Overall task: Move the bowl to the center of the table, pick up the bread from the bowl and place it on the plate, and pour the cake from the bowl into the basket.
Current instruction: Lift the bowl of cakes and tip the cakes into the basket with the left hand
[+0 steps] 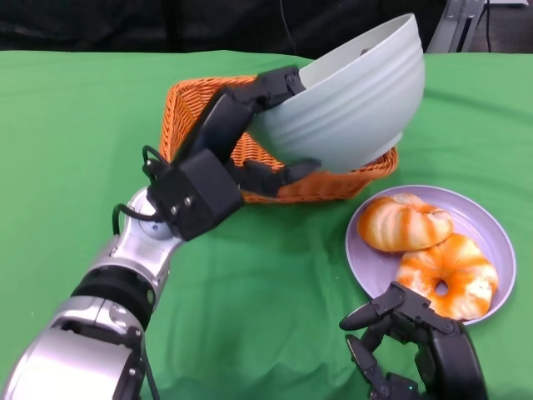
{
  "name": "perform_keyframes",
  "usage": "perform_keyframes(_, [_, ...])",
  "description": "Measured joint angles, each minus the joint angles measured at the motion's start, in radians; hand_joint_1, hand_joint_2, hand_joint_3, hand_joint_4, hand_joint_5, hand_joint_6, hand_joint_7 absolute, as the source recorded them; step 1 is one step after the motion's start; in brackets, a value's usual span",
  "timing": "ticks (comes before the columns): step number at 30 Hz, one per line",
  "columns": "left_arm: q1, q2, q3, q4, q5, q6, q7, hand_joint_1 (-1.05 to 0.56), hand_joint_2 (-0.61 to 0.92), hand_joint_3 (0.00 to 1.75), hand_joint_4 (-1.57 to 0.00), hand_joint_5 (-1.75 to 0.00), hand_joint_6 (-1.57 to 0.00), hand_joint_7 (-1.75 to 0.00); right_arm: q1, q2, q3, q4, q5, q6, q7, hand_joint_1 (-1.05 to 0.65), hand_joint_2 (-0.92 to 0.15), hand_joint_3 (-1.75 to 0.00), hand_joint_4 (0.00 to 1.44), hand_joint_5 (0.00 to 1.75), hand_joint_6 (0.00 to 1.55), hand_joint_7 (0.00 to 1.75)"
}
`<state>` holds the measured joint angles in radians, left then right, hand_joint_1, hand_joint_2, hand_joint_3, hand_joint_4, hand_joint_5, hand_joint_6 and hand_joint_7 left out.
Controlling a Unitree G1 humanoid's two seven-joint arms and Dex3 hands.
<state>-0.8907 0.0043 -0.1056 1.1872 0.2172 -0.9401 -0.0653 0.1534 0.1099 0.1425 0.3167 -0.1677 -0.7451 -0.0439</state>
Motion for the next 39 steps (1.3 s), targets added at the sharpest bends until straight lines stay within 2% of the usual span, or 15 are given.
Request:
perform_keyframes(14, [-0.050,0.005,0.034,0.013,-0.004,0.037,-0.010,-0.01,0.72,0.86,-0.59,-1.73,-0.68,-1.49,0.000,0.000,0.012,0.019,-0.024,-0.001,-0.020,-0.18,-0.60,-0.75,0.73,1.54,0.69,1.23])
perform_keyframes(20, [-0.081,0.004,0.049,0.024,-0.005,0.095,-0.013,-0.05,0.71,0.93,-0.61,-1.75,-0.64,-1.53,0.000,0.000,0.020,0.020,-0.025,-0.001,-0.020,-0.20,-0.61,-0.71,0.74,1.56,0.69,1.24])
perform_keyframes(25, [-0.104,-0.004,0.081,0.034,-0.051,0.170,-0.067,-0.06,0.73,0.88,-0.66,-1.75,-0.59,-1.59,0.000,0.000,0.026,0.022,-0.038,-0.001,-0.034,-0.20,-0.64,-0.67,0.74,1.57,0.69,1.23])
perform_keyframes(34, [-0.149,-0.042,0.164,0.041,-0.166,0.284,-0.171,-0.08,0.80,0.76,-0.71,-1.75,-0.61,-1.61,-0.016,-0.001,0.030,0.064,-0.051,-0.033,-0.063,-0.21,-0.66,-0.64,0.75,1.57,0.69,1.24])
perform_keyframes(36, [-0.157,-0.047,0.174,0.041,-0.182,0.297,-0.182,-0.08,0.80,0.76,-0.72,-1.75,-0.61,-1.61,-0.021,-0.002,0.031,0.070,-0.059,-0.037,-0.065,-0.21,-0.67,-0.63,0.74,1.58,0.68,1.25])
perform_keyframes(39, [-0.167,-0.054,0.198,0.047,-0.205,0.331,-0.211,-0.05,0.74,0.88,-0.72,-1.75,-0.63,-1.61,-0.027,-0.002,0.032,0.082,-0.065,-0.047,-0.067,-0.21,-0.68,-0.60,0.75,1.57,0.69,1.24])
